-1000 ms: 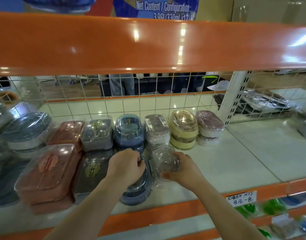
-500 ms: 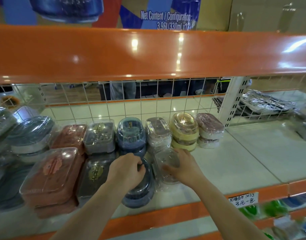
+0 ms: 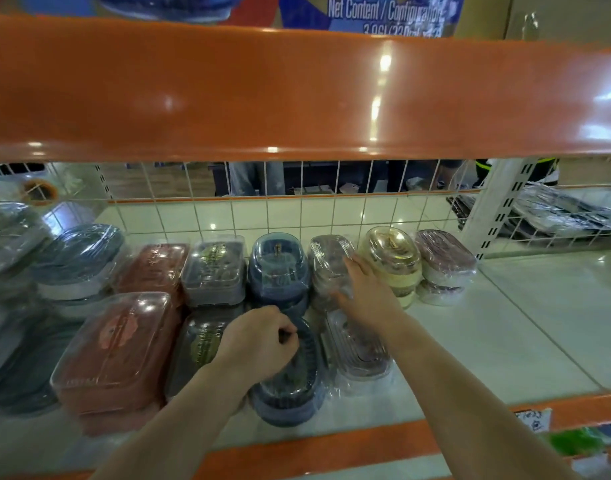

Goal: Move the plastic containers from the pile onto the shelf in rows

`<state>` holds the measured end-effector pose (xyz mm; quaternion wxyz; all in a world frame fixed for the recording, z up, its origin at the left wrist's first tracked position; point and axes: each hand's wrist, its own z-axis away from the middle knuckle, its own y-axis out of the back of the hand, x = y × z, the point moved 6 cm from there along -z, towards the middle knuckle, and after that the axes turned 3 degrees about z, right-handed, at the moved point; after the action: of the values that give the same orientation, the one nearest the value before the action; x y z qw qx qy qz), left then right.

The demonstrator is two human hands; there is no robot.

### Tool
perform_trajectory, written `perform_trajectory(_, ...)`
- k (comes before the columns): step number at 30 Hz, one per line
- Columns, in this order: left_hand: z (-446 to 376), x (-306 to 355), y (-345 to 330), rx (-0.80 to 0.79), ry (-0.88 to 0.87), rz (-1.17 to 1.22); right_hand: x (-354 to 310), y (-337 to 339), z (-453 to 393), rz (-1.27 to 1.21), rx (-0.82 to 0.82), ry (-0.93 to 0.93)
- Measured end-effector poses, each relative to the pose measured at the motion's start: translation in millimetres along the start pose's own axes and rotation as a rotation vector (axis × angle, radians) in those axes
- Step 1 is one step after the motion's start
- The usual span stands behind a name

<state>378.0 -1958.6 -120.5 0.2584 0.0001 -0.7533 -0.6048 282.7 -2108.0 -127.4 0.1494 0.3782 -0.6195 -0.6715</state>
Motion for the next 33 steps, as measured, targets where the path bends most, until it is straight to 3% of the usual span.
perform_trajectory(15, 3.6, -1.7, -3.0, 0.048, -0.007, 0.008, 8.5, 0.1, 1.1, -0.164, 0.038, 0.008)
perform_trajectory(19, 4.0, 1.1, -6.0, 0.043, 0.005, -0.014, 18.6, 4.3, 13.7, -0.253, 0.129, 0.003)
perform_trajectory(26, -7.5, 11.7, -5.5, 0.015, 0.036, -0.089, 60.9, 15.2, 51.0, -0.234, 0.182, -0.111)
perform_trajectory(33, -0.8, 60.3, -29.7, 0.033, -0.068, -0.064, 121.9, 22.2, 87.1, -0.241, 0.186, -0.250)
